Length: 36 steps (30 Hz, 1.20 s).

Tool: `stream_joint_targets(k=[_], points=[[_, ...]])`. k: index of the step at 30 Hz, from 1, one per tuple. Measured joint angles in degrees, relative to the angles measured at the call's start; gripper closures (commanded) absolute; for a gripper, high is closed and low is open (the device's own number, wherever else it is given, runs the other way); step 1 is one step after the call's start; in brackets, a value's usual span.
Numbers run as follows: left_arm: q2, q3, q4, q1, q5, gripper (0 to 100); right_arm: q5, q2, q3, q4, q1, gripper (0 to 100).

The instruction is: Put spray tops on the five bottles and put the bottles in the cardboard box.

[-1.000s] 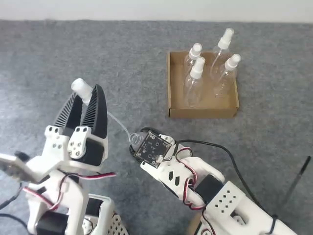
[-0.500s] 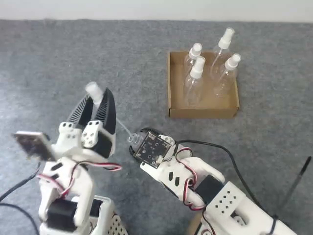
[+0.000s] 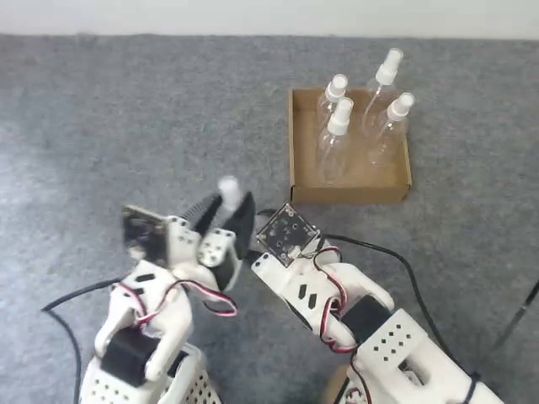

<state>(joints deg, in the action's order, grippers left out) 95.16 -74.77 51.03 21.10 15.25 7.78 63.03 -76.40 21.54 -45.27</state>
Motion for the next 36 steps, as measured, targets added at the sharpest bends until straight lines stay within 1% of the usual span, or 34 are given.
stream_joint_targets(k=[6, 10, 14, 21, 27, 32, 36], points=[[-0.09, -3.87, -0.79, 1.41, -1.67, 99, -0.18, -0.09, -0.18, 0.09, 0.09, 99.3], [-0.09, -4.22, -1.85, 1.23, -1.76, 99, -0.18, 1.58, -0.18, 0.53, 0.09, 99.3], [0.0, -3.87, -1.85, 1.23, -1.76, 99, -0.18, 6.42, -0.26, 5.19, 0.09, 99.3], [0.18, -3.25, -2.99, 1.41, -1.76, 99, -0.09, 15.74, -0.53, 8.7, 0.09, 99.3], [0.18, -3.08, -2.99, 1.41, -1.76, 99, -0.09, 16.7, -1.49, 8.26, 0.88, 99.3], [0.18, -2.99, -2.99, 3.52, -1.76, 99, -0.09, 17.41, -4.84, 2.02, 1.05, 99.3], [0.26, -2.9, -3.69, 5.63, -1.76, 97, -0.09, 17.41, -5.27, 0.35, 1.32, 99.3]])
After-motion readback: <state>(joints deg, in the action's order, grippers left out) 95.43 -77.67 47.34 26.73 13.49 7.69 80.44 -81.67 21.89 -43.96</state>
